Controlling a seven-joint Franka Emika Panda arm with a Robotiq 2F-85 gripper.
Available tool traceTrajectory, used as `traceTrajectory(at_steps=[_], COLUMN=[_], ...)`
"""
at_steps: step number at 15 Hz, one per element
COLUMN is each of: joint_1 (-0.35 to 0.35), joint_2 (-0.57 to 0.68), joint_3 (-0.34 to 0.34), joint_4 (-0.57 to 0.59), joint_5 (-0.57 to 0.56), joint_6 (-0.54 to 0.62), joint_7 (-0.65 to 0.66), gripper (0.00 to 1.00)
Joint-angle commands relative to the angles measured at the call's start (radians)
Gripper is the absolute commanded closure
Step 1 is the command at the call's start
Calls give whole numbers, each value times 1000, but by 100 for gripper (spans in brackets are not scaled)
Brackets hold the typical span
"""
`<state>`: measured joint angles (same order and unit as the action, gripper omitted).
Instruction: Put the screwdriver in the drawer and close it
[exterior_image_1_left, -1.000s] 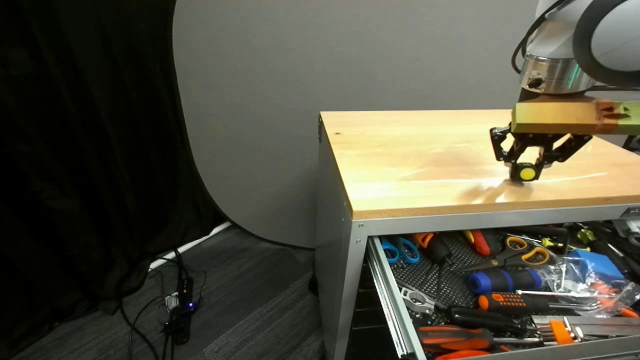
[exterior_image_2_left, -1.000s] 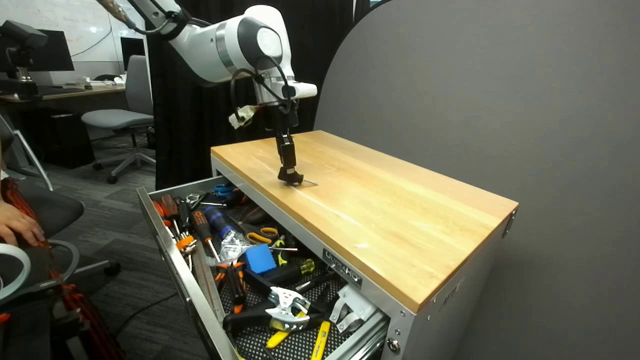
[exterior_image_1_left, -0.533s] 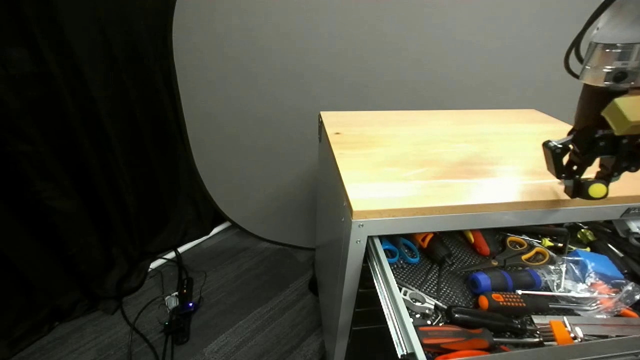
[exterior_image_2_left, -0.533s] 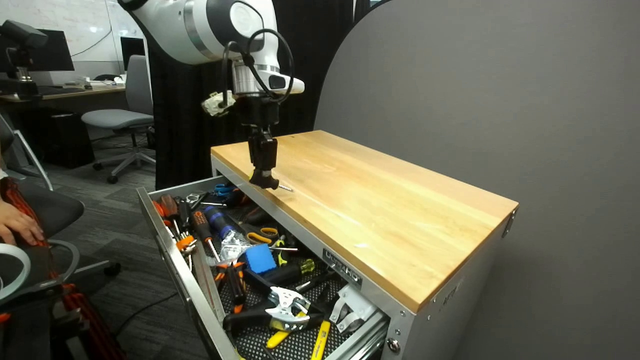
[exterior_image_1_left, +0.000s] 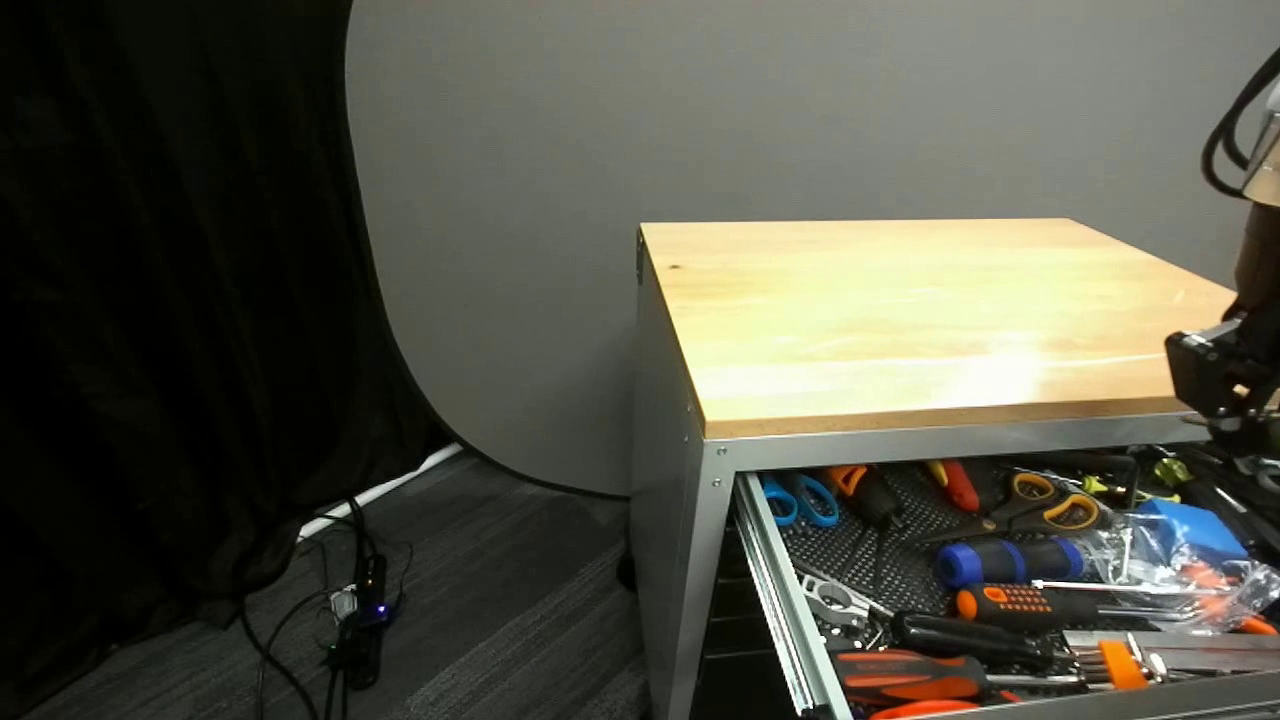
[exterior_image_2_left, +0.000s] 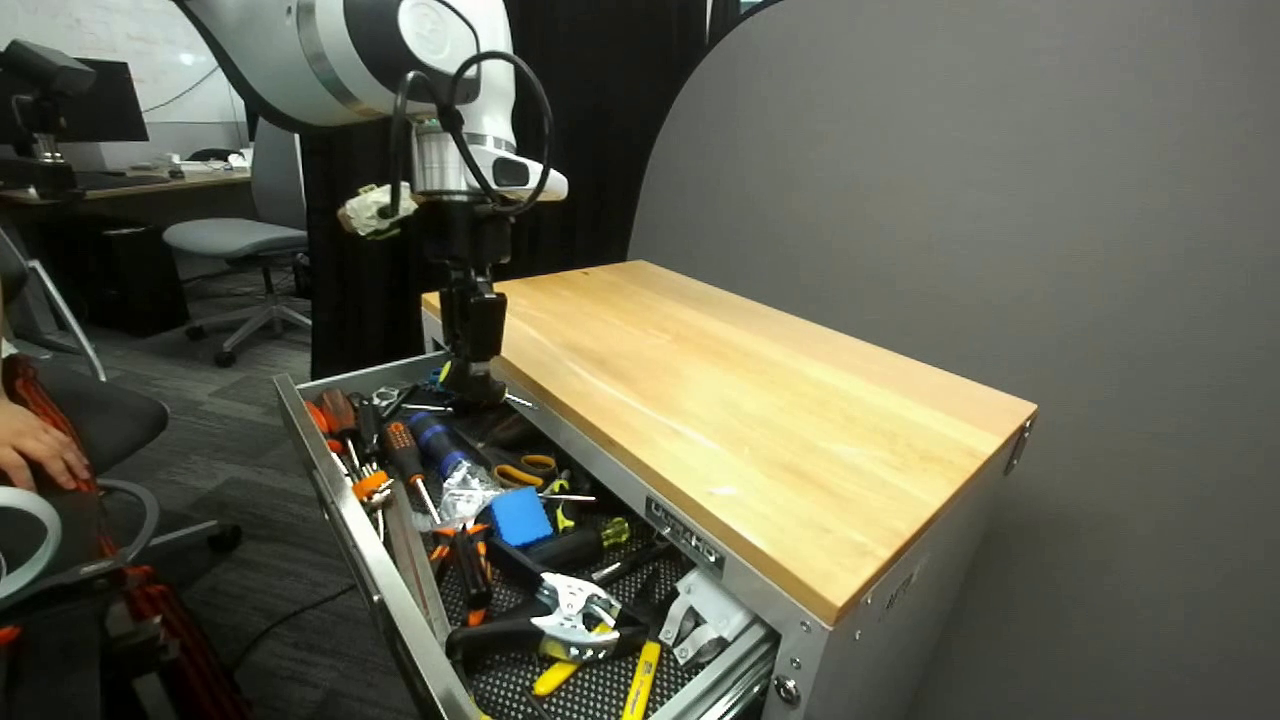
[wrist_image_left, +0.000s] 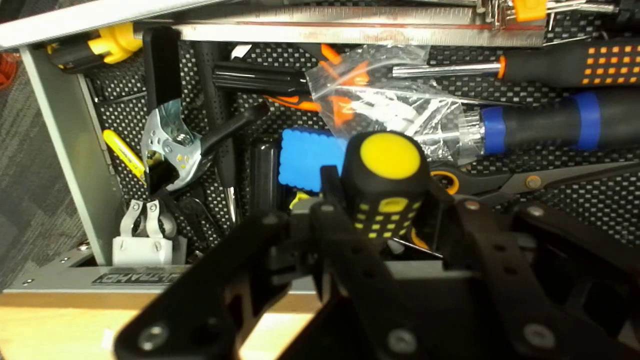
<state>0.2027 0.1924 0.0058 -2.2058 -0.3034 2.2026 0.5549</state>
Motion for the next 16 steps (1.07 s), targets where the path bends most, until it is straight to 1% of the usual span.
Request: traceTrajectory(at_steps=[1,3,6,8,11,16], joint_1=[-10,-11,-14,-18,-39,-76], joint_2=[-26,-18,-9,-8,-11,30], joint_3=[27,34,39,37,26,30], joint_4=[-24,-18,-11,-10,-7,11], joint_5=[10,16,29,31,40,89], joint_6=[24,29,17,0,-89,-317], joint_7=[-15,-16,-25,-38,-97,-235], gripper=[38,25,2,0,0,0])
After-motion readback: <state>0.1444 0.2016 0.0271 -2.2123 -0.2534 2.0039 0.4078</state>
